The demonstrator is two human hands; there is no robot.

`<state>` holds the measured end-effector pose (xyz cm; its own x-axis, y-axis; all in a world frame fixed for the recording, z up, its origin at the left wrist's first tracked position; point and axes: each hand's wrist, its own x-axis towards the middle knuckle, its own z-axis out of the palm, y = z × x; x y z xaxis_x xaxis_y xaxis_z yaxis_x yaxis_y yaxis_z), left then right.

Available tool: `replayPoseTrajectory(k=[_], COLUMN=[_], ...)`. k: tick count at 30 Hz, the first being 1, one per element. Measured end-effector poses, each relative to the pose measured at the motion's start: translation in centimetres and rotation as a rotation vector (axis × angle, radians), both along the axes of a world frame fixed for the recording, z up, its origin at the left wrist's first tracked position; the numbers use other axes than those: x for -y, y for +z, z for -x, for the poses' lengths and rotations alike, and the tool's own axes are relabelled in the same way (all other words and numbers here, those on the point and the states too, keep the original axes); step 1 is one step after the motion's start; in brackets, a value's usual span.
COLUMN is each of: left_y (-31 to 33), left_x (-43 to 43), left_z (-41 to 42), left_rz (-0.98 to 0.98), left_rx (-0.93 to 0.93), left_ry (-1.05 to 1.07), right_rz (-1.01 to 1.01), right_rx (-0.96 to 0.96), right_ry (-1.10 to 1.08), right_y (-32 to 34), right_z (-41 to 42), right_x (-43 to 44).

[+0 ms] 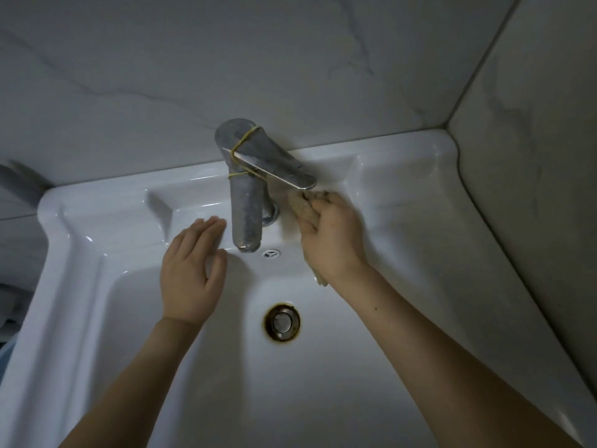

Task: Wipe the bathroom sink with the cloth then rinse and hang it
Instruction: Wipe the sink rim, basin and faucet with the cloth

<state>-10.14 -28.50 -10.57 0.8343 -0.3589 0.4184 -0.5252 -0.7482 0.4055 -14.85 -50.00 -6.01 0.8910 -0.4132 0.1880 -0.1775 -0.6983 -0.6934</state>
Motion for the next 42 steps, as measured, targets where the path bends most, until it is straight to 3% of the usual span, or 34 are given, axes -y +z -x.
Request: replayPoseTrajectory(k=[12, 18, 23, 27, 34, 42], left_y=[0.2, 0.0, 0.0, -0.1, -0.2, 0.2], left_x=[0.3, 0.2, 0.2, 0.2, 0.2, 0.0], left_z=[0.2, 0.0, 0.0, 0.1, 0.0, 0.0], left_rz=[0.011, -0.012, -0.001, 0.028, 0.026, 0.006], left_rx=[-0.021, 0.02, 0.038, 0.033, 0.05, -0.036], left_ry=[0.011, -0.008, -0.007, 0.004, 0.004, 0.007], right_rz=[-0.035, -0.273, -0.378, -0.087, 0.163, 0.022], right_rx=[0.024, 0.016, 0.104, 0.067, 0.039, 0.063], right_ry=[0.054, 0.264, 0.067, -0.163, -0.066, 0.183], right_y=[-1.5, -1.2, -1.1, 0.4, -1.2, -1.0], right_z=[0.1, 3.6, 6.9, 4.9, 2.8, 1.6], right_x=[-2.8, -3.5, 0.2, 7.4, 5.6, -0.5])
